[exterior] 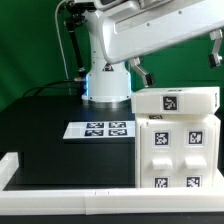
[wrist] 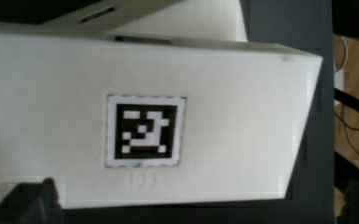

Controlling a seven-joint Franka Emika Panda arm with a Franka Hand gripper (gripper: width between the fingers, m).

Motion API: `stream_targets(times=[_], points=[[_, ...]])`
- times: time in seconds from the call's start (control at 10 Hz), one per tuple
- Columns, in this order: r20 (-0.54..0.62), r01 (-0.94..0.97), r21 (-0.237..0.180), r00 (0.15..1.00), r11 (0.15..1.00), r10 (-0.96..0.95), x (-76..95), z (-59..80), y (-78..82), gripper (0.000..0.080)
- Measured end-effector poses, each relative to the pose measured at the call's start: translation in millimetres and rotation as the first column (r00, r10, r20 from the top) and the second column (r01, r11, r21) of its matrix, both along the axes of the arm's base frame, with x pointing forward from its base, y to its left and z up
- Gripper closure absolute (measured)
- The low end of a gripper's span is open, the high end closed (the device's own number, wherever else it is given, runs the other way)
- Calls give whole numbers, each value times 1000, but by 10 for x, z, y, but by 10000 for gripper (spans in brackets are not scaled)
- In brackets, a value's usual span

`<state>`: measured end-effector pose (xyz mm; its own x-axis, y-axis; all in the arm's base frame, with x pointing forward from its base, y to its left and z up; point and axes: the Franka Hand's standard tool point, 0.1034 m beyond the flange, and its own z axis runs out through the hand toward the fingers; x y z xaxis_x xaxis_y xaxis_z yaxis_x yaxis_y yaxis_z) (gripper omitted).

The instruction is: Assemble cabinet

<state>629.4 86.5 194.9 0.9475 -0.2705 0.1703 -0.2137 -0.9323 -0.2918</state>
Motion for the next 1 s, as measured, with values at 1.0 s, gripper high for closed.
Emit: stream_targets(times=[1.0], points=[[-60, -765, -310, 609, 565, 791, -95, -193, 91, 2]])
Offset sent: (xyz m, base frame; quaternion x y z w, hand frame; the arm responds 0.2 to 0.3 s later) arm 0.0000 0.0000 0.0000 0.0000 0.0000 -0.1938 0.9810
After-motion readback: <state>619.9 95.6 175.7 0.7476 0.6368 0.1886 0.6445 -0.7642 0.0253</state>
